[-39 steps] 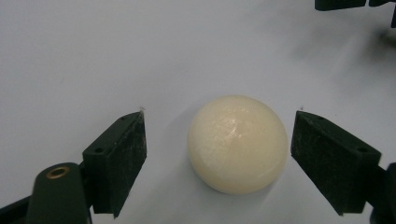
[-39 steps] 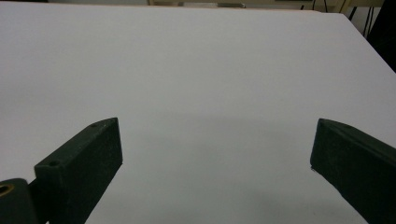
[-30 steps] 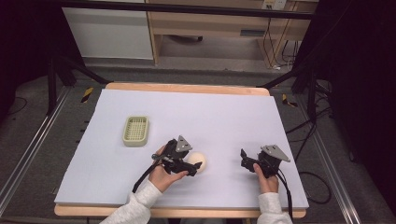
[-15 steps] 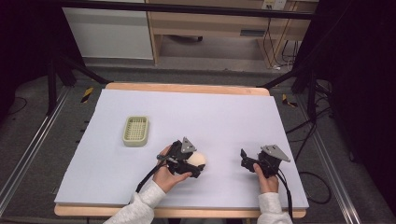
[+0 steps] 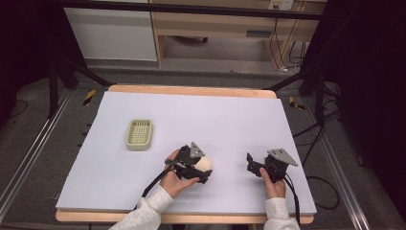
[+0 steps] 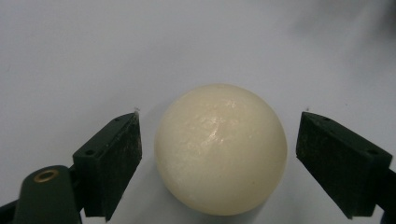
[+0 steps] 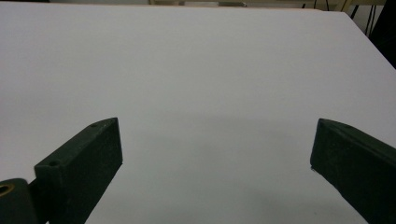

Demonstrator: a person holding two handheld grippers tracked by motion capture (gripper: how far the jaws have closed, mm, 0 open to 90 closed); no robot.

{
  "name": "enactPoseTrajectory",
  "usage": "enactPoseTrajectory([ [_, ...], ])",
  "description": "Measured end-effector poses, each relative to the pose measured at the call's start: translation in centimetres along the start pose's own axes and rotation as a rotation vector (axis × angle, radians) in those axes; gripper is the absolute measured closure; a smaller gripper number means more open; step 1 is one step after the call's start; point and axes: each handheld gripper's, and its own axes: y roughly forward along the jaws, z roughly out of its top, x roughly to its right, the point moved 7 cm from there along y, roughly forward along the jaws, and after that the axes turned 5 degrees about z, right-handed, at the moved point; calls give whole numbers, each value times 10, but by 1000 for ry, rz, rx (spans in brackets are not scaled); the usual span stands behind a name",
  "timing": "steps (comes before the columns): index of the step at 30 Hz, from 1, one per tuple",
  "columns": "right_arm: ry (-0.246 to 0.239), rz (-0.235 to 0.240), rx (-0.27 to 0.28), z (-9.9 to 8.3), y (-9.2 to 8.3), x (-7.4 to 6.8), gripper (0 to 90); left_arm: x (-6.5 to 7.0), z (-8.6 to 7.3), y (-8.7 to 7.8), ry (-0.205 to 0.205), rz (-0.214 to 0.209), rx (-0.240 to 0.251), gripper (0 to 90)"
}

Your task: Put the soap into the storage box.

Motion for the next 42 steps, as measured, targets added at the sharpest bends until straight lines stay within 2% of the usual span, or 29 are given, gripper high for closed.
enactPoseTrajectory([
  [12,-1,-1,0,0,0,0,26,1,-4,7,3,-7,-38,159],
  [28,1,1,-1,0,0,0,26,0,-6,14,-7,-17,-62,203],
  [42,4,2,-2,0,0,0,26,1,-7,16,0,-17,-77,227],
])
